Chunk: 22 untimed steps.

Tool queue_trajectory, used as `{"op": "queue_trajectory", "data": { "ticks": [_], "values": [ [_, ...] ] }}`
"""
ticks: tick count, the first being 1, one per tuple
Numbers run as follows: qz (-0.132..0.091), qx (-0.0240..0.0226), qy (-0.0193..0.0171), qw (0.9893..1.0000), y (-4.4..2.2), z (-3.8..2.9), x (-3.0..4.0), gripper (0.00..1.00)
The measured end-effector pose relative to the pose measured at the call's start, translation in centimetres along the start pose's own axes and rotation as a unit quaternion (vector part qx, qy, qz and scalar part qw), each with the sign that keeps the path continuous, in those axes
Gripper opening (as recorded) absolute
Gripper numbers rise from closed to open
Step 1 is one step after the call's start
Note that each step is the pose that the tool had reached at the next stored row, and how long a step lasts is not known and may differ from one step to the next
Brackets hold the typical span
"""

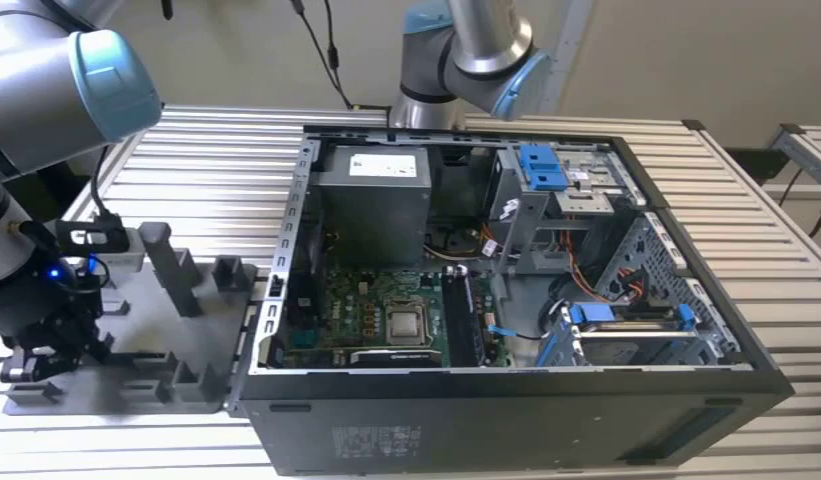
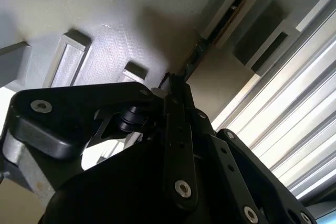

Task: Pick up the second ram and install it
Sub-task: 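Pick up the second ram and move it above second insertion slot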

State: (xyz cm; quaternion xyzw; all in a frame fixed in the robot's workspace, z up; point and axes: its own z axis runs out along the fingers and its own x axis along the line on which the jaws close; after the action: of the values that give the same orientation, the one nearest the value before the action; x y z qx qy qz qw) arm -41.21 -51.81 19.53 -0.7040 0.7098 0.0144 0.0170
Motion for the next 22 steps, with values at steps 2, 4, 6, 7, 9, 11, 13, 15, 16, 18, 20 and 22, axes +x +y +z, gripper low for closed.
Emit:
{"op": "queue_trajectory", "data": {
  "ticks": [2, 4, 6, 7, 9, 11, 13, 15, 16, 18, 20, 22],
  "values": [
    [0.000, 0.0000, 0.0000, 1.0000, 0.00, 0.00, 0.00, 0.14],
    [0.000, 0.0000, 0.0000, 1.0000, 0.00, 0.01, 0.00, 0.14],
    [0.000, 0.0000, 0.0000, 1.0000, 0.00, 0.02, 0.00, 0.14],
    [0.000, 0.0000, 0.0000, 1.0000, 0.00, 0.02, 0.01, 0.14],
    [0.000, 0.0000, 0.0000, 1.0000, 0.00, 0.03, 0.01, 0.14],
    [0.000, 0.0000, 0.0000, 1.0000, 0.00, 0.04, 0.01, 0.14],
    [0.000, 0.0000, 0.0000, 1.0000, 0.00, 0.04, 0.02, 0.14],
    [0.000, 0.0000, 0.0000, 1.0000, 0.00, 0.04, 0.02, 0.14],
    [0.000, 0.0000, 0.0000, 1.0000, 0.00, 0.04, 0.02, 0.14],
    [0.000, 0.0000, 0.0000, 1.0000, 0.00, 0.04, 0.02, 0.14],
    [0.000, 0.0001, 0.0000, 1.0000, 0.01, -0.03, 0.02, 0.14],
    [0.000, 0.0000, 0.0000, 1.0000, 0.00, -0.23, 0.01, 0.14]
  ]
}}
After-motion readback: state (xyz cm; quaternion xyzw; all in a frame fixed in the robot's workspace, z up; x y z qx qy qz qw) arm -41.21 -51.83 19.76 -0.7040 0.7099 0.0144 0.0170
